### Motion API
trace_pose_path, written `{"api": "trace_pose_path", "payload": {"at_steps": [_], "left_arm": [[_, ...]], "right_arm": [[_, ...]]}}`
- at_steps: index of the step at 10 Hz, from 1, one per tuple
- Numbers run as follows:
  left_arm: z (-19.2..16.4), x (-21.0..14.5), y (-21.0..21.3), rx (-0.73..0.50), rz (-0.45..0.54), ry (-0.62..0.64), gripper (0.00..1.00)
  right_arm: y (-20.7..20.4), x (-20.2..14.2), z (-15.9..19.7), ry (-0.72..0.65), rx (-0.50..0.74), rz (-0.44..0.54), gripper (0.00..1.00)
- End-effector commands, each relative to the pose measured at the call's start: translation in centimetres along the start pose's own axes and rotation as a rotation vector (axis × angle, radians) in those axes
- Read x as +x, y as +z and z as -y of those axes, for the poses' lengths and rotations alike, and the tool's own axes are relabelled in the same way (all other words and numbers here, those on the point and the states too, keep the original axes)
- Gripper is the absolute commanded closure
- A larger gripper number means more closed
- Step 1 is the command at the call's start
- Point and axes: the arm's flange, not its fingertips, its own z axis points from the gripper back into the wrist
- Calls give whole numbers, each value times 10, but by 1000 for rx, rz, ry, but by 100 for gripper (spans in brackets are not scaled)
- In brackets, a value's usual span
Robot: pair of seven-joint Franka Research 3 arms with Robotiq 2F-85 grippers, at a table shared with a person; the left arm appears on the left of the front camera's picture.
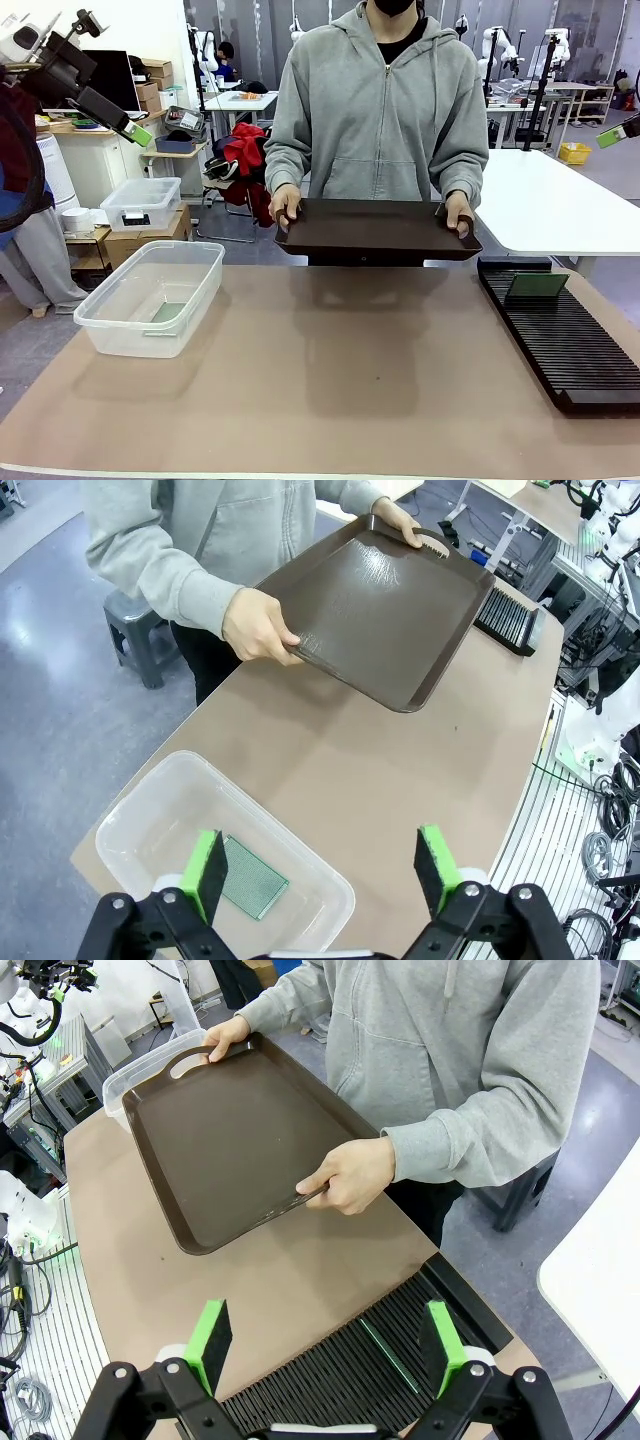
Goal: Sort PCBs into racks and boxes based on the side picked up.
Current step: If the short side of the Blank PCB is picked up, insert it into the PCB Rack ; if the long side is picked up, place it in the Organizing box.
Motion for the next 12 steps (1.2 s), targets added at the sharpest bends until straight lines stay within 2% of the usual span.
{"api": "trace_pose_path", "payload": {"at_steps": [1,12], "left_arm": [[0,0,0,-1,2,3,0],[0,0,0,-1,2,3,0]], "right_arm": [[-1,1,-1,-4,8,11,0],[-1,1,-1,-4,8,11,0]]}}
